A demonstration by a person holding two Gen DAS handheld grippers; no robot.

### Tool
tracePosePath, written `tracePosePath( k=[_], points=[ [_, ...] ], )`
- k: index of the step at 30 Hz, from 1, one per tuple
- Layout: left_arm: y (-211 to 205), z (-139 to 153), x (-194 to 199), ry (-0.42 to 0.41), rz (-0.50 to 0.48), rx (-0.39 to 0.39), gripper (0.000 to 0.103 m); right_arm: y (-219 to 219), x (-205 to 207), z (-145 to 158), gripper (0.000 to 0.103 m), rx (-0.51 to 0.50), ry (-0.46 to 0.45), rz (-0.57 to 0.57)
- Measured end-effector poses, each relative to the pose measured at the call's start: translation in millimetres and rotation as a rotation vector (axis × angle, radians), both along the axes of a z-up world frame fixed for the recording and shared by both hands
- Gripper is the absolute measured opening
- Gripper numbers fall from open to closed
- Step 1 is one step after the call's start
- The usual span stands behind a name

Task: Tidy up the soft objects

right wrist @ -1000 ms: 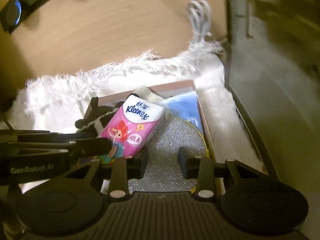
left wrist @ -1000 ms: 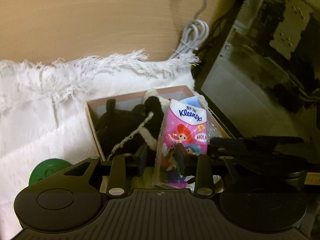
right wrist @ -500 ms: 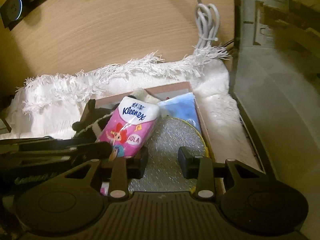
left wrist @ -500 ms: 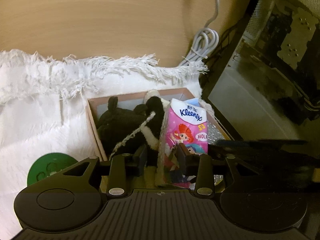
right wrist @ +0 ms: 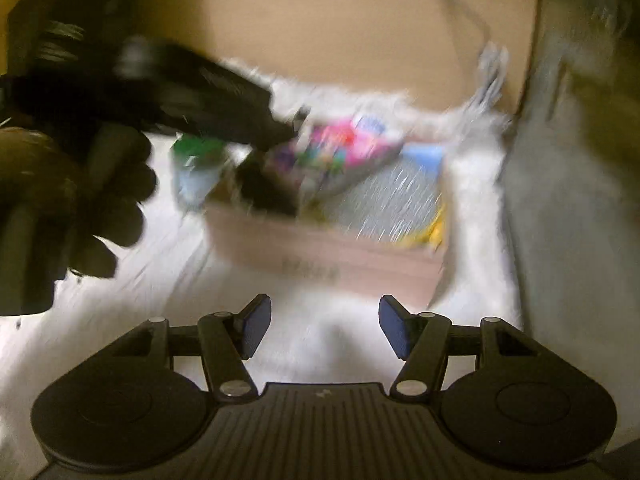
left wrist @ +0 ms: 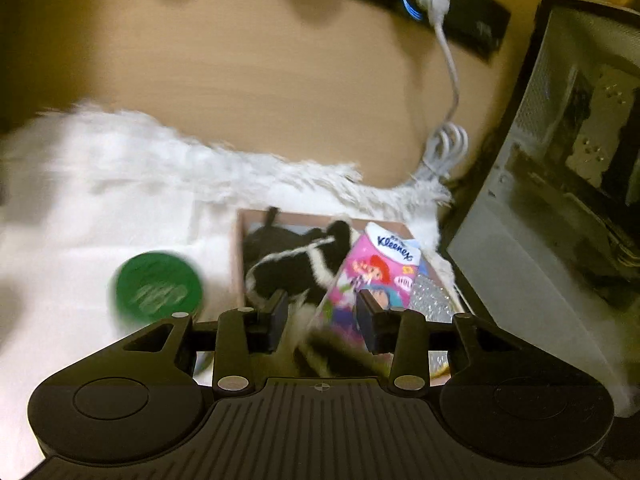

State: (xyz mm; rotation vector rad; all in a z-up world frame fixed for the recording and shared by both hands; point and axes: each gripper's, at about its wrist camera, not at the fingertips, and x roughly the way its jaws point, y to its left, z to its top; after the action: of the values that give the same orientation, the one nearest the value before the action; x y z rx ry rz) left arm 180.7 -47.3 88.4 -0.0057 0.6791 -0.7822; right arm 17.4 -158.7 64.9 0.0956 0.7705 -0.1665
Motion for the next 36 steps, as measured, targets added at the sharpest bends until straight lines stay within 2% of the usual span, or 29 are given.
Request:
tracePosePath(
  k=[2,4,9,13,14,15,17,19,21,23,31,36],
  points=[
    [18,1,-31,-0.069,0.086,0.009,0.042,-4,-6,-10,0.061,0.020,0.014,0.065],
    [36,-5,-61,-0.102,0.176,0.024,0.042,-5,-8,-21,0.061,0.016,0.034,0.127],
    [79,-43,-134,-0.058,0.439,0.094,0.042,0,-7,-34,0.061,0.025,0.038,0.258],
    [86,-68,-163,0.015,0.571,0.125,0.042,4,7,-43,0.065,0.045,0.064,0.296],
    [83,-73,-168,0.011,0.591,0.143,0.042,5,10,-46,0.066,0.055,0.077,0.308],
    [80,-77,-171,0.008,0.607,0.155,0.042,7,11,-48,0.072,0.045,0.076,0.322],
    [77,-83,-175,0.023,0.634,0.163,0.042,14,13,-52,0.079,-0.026,0.074,0.353],
    [70,-87,-179,-0.003,0.645,0.196,0.043,16,12,-55,0.095,-0.075,0.056,0.346],
    [61,-89,-186,-0.030,0.645,0.234,0.043,12,11,-57,0.103,-0.090,0.056,0.304],
    [56,-90,-191,-0.035,0.655,0.249,0.043,-2,11,-60,0.103,-0.013,0.052,0.269],
    [48,-91,-191,-0.035,0.682,0.273,0.043,-9,-7,-69,0.103,-0.034,-0.063,0.314],
    [45,-91,-194,-0.030,0.701,0.281,0.043,-11,-5,-68,0.103,-0.022,-0.067,0.315]
  ],
)
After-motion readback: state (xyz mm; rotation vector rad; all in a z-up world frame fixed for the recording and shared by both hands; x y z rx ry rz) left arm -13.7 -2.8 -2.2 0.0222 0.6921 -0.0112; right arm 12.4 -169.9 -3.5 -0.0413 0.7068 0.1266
